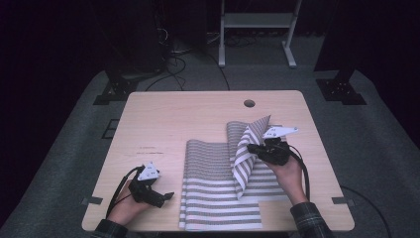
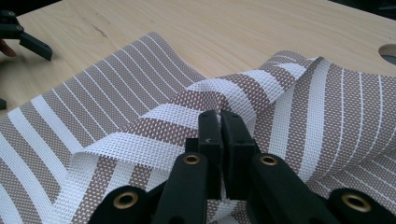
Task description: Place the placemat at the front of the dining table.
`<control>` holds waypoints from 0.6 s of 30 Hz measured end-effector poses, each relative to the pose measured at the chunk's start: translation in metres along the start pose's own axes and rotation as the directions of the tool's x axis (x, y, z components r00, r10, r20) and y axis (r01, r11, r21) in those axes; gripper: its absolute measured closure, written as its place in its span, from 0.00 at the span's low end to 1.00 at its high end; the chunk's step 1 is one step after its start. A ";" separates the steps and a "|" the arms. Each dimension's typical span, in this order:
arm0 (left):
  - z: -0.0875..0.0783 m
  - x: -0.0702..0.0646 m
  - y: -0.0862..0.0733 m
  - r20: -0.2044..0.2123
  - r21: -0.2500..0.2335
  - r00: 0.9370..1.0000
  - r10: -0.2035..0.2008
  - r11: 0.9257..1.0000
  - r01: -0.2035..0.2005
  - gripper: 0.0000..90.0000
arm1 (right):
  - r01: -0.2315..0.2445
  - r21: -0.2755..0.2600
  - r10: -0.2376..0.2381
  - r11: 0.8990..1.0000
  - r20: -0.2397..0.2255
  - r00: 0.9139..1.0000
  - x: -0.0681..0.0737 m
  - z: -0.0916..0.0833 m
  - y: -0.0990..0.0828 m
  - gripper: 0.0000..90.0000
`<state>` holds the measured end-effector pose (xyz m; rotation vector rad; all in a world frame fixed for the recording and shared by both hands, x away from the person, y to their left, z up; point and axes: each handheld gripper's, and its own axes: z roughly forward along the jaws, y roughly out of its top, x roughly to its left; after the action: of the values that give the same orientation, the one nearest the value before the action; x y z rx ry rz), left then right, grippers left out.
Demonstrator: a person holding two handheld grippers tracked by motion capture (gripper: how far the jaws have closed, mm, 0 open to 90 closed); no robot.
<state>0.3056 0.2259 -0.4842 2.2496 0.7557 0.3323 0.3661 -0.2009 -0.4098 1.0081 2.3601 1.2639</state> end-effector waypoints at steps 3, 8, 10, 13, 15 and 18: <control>0.000 0.000 0.000 0.000 0.000 1.000 0.000 1.000 0.000 0.00 | 0.009 -0.004 -0.009 1.000 -0.005 1.000 0.003 0.001 0.004 0.97; 0.000 0.000 0.000 0.000 0.002 1.000 0.002 1.000 -0.002 0.00 | 0.017 -0.007 -0.017 1.000 -0.015 1.000 0.008 0.003 0.008 0.97; 0.000 0.000 0.000 0.000 0.002 1.000 0.002 1.000 -0.002 0.00 | 0.020 -0.007 -0.020 1.000 -0.019 1.000 0.009 0.004 0.010 0.97; 0.000 0.000 0.000 0.000 0.002 1.000 0.002 1.000 -0.002 0.00 | 0.022 -0.012 -0.022 1.000 -0.023 0.999 0.011 0.006 0.012 0.97; 0.000 0.000 0.000 0.000 0.002 1.000 0.002 1.000 -0.002 0.00 | 0.021 -0.011 -0.021 1.000 -0.025 0.999 0.013 0.008 0.013 0.97; 0.000 0.000 0.000 0.000 0.002 1.000 0.001 1.000 -0.001 0.00 | 0.021 -0.008 -0.022 1.000 -0.029 0.999 0.015 0.011 0.014 0.97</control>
<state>0.3056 0.2260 -0.4841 2.2519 0.7547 0.3327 0.3674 -0.1780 -0.4036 0.9661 2.3791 1.2869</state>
